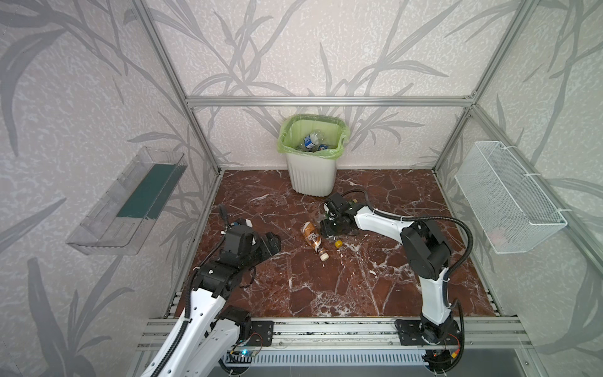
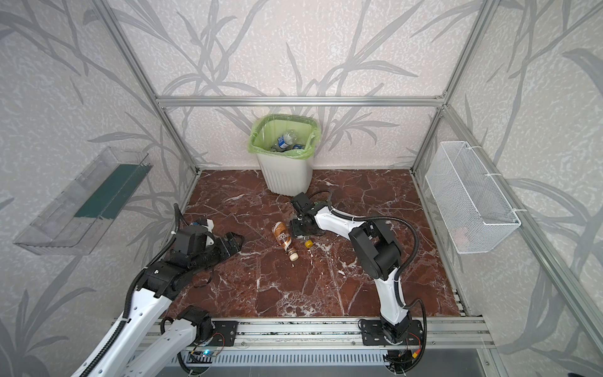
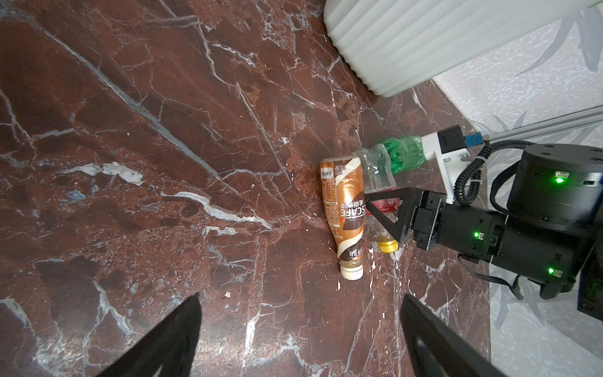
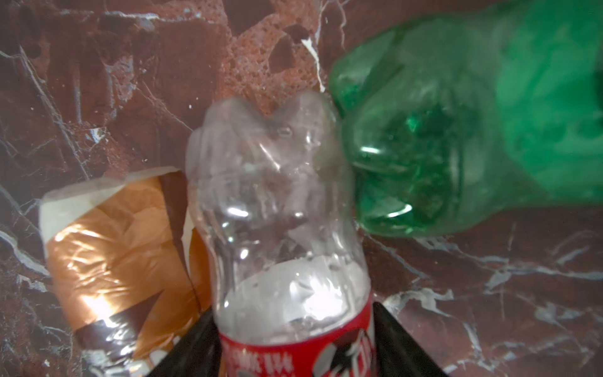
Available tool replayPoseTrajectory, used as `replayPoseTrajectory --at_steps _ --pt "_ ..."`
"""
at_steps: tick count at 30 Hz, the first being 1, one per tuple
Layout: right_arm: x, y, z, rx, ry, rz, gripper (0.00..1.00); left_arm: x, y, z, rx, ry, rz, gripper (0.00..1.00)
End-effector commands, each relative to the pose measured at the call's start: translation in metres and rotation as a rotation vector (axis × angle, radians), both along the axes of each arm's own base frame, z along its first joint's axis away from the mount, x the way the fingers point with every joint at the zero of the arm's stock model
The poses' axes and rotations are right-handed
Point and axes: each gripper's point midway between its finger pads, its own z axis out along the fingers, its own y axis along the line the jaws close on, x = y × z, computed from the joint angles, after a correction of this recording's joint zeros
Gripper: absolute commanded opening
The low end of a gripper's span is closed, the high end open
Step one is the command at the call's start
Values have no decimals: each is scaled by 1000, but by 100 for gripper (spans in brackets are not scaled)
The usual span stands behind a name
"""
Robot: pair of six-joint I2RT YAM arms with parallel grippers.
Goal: Throw the plastic bottles in the bin
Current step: 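Lower the right gripper onto the red-labelled bottle and close, then lift the red-labelled bottle with the right gripper over the bin and release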
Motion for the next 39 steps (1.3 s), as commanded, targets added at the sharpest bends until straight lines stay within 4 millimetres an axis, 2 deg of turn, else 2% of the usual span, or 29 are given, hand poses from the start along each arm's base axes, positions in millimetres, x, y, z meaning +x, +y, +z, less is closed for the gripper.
replayPoseTrajectory --at_steps 1,5,8,16,17,21,26,30,34,37,39 --pt "-5 -3 -1 -11 20 12 65 -1 4 2 4 4 19 95" --pt "-15 -11 2 -8 20 10 61 -1 4 3 6 2 21 95" --pt "-31 -20 1 -11 31 5 60 0 5 2 9 2 23 95" --pt "-93 -55 -5 -13 76 -43 59 3 3 -3 0 9 28 95" --pt "-101 -60 0 1 70 -53 59 4 2 -5 -3 11 27 95" --pt "-132 -81 -2 8 92 -95 59 8 1 -6 -2 16 24 95" --pt "-158 -103 5 33 94 -152 59 12 0 -7 -2 18 25 95" --pt "-165 -116 18 54 62 -181 59 15 -1 -8 -2 24 27 95" --pt "-162 -120 39 83 7 -201 59 16 -1 -9 -4 30 30 95" --pt "-150 -118 65 130 -70 -220 59 17 -1 -8 -2 28 34 95" --pt "-132 -111 100 192 -139 -222 59 17 0 -5 0 23 37 95"
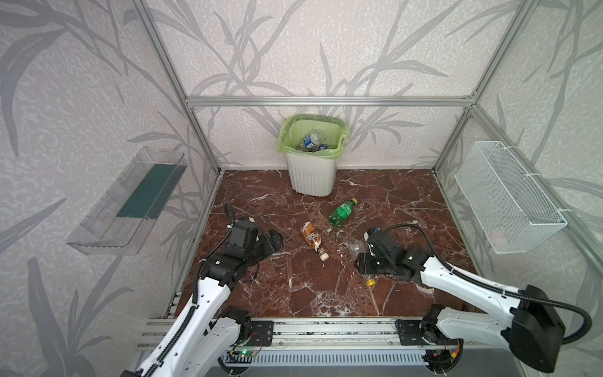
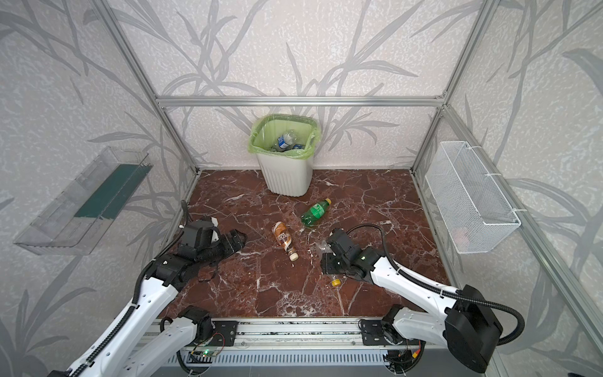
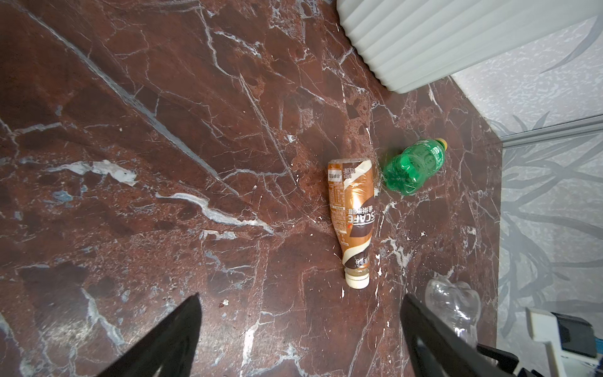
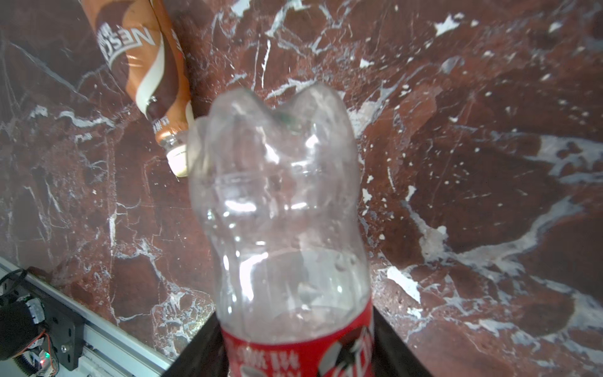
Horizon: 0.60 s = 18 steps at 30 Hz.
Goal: Throw the plastic bottles in the bin
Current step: 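Lift the red-labelled bottle with the right gripper over the bin and release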
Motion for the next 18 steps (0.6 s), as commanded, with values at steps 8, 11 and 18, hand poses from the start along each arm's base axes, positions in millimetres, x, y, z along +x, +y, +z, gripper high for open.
replayPoseTrajectory --at_steps 8,11,18 --pt "175 68 370 288 -735 11 65 6 2 31 -42 -44 47 92" --pt "233 87 404 337 -764 -37 77 0 0 41 -93 -60 57 91" --pt "235 79 443 381 -884 -104 90 -13 14 57 -71 -132 97 92"
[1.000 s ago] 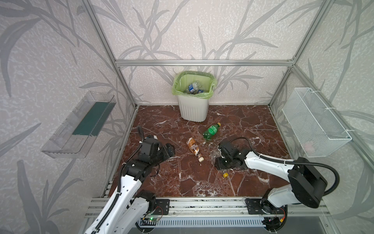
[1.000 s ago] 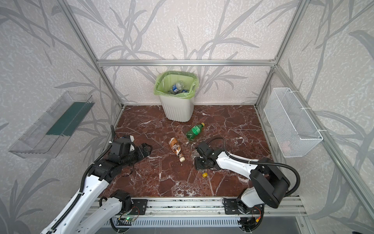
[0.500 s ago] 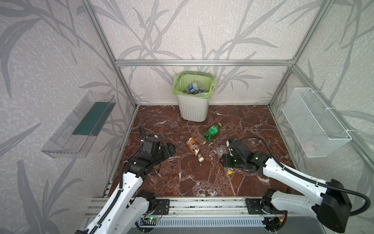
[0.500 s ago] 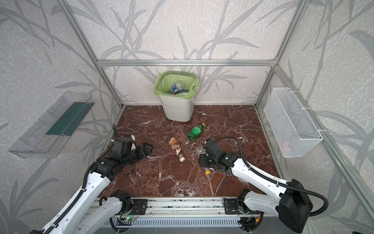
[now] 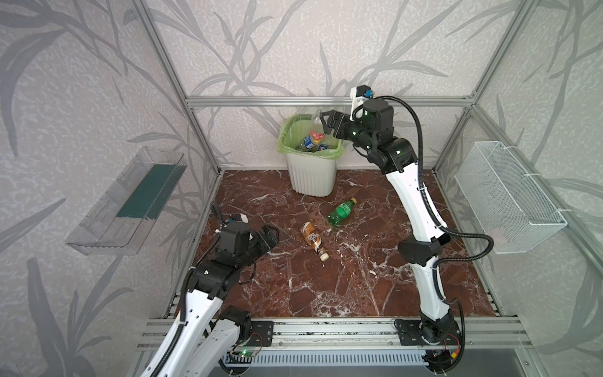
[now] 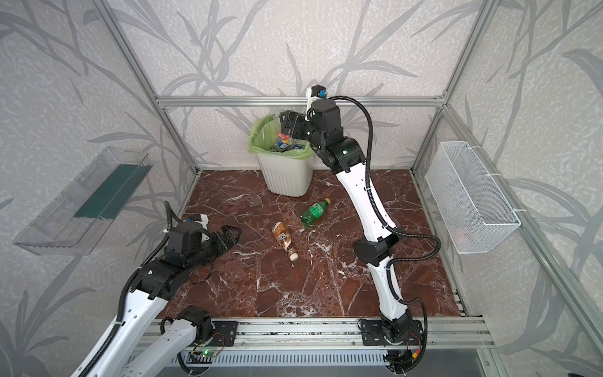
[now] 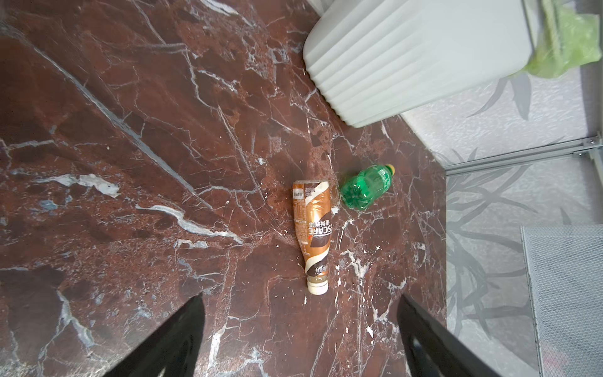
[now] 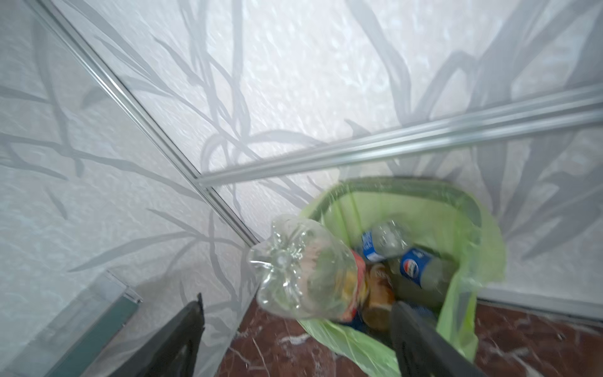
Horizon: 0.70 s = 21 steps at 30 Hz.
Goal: Throw the plastic bottles in the bin
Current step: 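Lift the red-labelled bottle with the right gripper over the bin and release, then bring the right gripper back down beside the remaining bottles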
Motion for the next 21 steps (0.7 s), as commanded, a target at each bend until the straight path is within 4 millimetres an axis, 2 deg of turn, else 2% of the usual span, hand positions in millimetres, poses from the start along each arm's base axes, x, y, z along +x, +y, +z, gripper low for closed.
replayPoseTrajectory --at_steps 1,2,5,8,12,15,18,21 --pt "-52 -26 65 27 -129 -20 90 -6 11 8 26 -3 37 93" --pt "-60 -33 67 32 -135 -26 90 -6 11 7 27 -1 37 93" --pt "-87 -56 45 6 -101 -52 88 -5 8 0 19 9 29 93" --pt "-107 -72 -18 -33 4 -65 87 -3 4 -11 1 28 25 93" --pt "-135 -89 -124 -93 210 -74 85 -1 2 -19 -2 52 21 93" --pt "-152 -97 -190 -96 340 -72 85 2 1 -22 -4 62 19 93" --pt "-167 -101 -239 -84 454 -70 85 4 -3 -24 -18 75 6 92" --pt "-180 -103 -276 -72 539 -70 84 4 -10 -26 -32 95 -22 92"
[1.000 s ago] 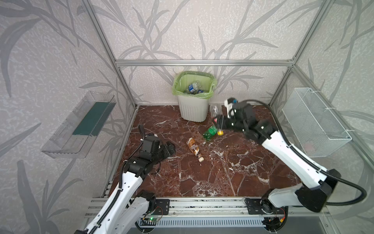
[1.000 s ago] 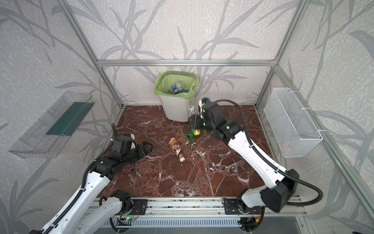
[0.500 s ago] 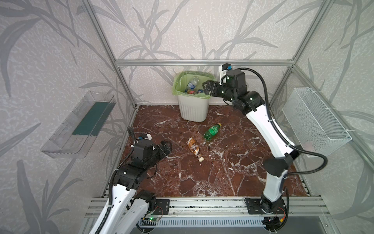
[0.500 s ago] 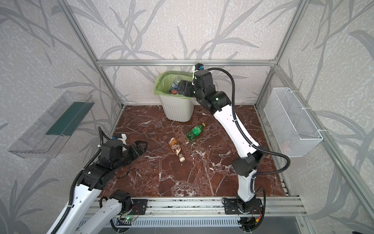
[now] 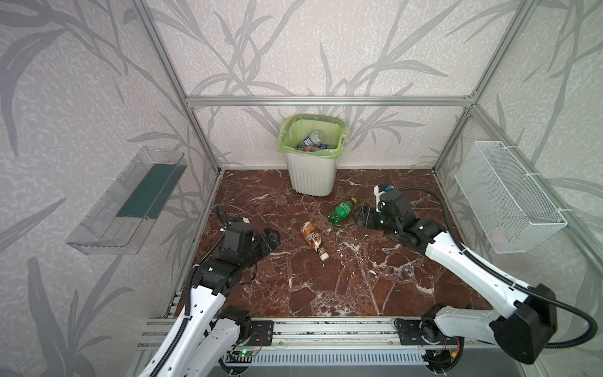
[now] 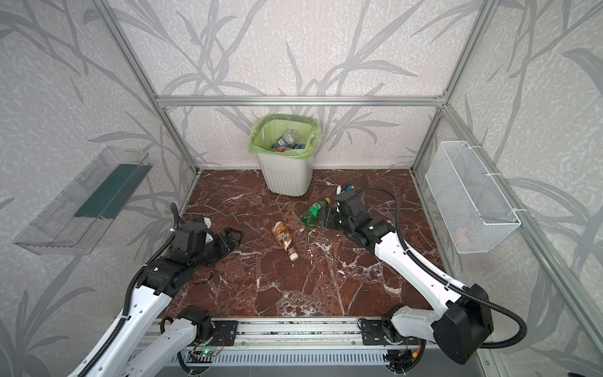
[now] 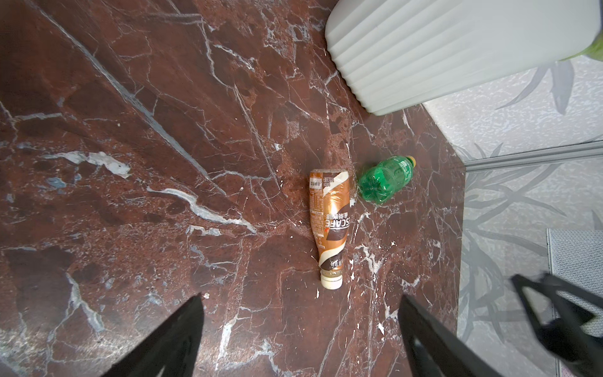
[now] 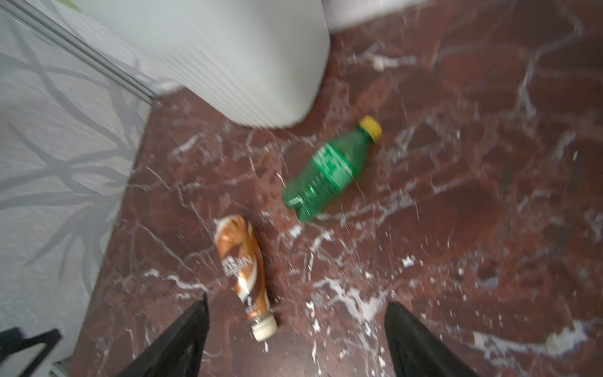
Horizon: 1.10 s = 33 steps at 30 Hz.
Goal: Throw the plastic bottles in the bin
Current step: 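Bring the right gripper back down beside the remaining bottles, then move the left gripper onto the brown Nescafe bottle and close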
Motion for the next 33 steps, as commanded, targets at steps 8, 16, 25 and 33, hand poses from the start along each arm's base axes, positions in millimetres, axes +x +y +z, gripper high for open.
replayPoseTrajectory --at_steps 8,16,25,33 --pt "-21 3 -32 129 95 -32 83 2 -17 -18 -44 70 -19 90" --pt "-29 0 -43 124 116 -27 83 11 -62 -38 5 117 -87 89" --pt "-37 -12 -38 112 85 -37 83 41 -104 -67 81 179 -116 90" --pt "-44 -25 -31 98 58 -54 83 65 -122 -90 187 269 -132 90"
